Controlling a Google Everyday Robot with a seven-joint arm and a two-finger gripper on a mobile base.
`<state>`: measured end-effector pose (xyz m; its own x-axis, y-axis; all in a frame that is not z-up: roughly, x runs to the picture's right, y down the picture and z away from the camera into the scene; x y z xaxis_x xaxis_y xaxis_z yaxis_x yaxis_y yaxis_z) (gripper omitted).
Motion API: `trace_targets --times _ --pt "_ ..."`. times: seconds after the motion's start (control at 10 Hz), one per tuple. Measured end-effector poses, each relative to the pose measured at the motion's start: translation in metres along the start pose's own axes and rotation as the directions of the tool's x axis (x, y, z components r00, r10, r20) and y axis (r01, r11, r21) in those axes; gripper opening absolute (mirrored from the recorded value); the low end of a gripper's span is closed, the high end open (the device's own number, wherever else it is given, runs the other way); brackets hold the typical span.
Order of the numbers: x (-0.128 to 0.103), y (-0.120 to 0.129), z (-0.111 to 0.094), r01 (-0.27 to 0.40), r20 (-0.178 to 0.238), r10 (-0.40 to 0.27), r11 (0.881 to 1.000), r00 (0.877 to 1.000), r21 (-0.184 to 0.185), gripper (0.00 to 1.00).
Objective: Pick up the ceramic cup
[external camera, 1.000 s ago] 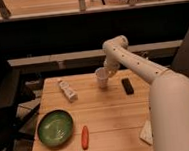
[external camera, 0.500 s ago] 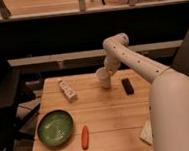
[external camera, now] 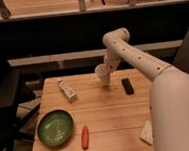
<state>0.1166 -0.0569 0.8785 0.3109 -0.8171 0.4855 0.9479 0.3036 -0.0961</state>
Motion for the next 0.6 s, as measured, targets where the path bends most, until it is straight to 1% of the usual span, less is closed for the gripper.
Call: trace_targets --times 0.3,0.6 --pt "0.007 -0.008 -0.022 0.019 0.0 -0.019 1.0 1.0 0.002 0.0" --pt "0.011 -0.005 -0.024 0.023 -0.007 -0.023 1.0 1.0 -0.001 0.0"
